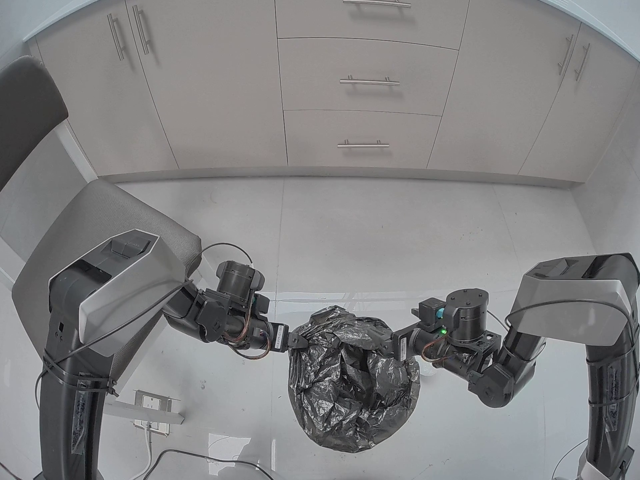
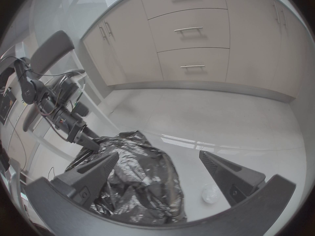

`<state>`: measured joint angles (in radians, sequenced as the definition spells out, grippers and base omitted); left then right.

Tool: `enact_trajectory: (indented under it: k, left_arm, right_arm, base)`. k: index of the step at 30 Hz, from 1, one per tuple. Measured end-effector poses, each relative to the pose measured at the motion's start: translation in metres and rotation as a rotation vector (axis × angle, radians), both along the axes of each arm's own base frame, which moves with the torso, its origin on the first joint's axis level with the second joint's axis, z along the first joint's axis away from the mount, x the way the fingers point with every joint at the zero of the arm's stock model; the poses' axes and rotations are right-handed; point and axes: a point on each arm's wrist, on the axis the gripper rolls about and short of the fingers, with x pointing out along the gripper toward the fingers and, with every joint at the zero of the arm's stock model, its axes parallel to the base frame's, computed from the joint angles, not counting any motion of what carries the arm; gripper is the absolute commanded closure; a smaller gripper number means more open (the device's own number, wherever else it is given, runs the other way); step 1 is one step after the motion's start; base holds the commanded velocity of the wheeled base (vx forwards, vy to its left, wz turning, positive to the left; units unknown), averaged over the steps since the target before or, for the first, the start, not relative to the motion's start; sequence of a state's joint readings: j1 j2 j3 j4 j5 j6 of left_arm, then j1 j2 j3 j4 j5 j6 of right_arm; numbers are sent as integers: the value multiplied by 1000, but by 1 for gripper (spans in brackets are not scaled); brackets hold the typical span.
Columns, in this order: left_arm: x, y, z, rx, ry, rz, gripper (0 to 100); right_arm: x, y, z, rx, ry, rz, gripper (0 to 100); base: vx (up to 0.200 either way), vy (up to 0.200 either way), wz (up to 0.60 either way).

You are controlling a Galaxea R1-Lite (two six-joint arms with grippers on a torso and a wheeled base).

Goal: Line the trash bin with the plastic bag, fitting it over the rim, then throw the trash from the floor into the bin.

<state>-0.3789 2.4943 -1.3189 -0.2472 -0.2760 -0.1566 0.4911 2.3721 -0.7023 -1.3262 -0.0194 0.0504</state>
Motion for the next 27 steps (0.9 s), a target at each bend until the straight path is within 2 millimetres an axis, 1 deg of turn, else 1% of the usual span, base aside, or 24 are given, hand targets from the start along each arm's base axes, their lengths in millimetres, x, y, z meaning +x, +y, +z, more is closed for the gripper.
enact_trajectory:
  k: [4,8,12,18,23,27]
  left_arm:
    - [-1,2,0,-21,-46,5,0]
    - [-9,2,-2,-32,-56,8,0]
    - [-18,-10,2,-62,-84,1,0]
    - [-30,-17,9,-74,-96,-13,0]
    - [-37,-15,18,-52,-112,4,0]
    - [-43,-12,21,-45,-110,8,0]
  right_arm:
    - [-8,10,-3,-11,10,30,0]
    - [-17,20,-12,-28,34,61,0]
    - [-20,23,-20,-42,53,67,0]
    - [-20,21,-28,-54,66,51,0]
    - [-17,19,-30,-55,65,40,0]
    - [-12,19,-32,-53,59,30,0]
  base:
    - [0,0,0]
    - [0,0,0]
    - [0,0,0]
    - [0,0,0]
    - [0,0,0]
    - [0,0,0]
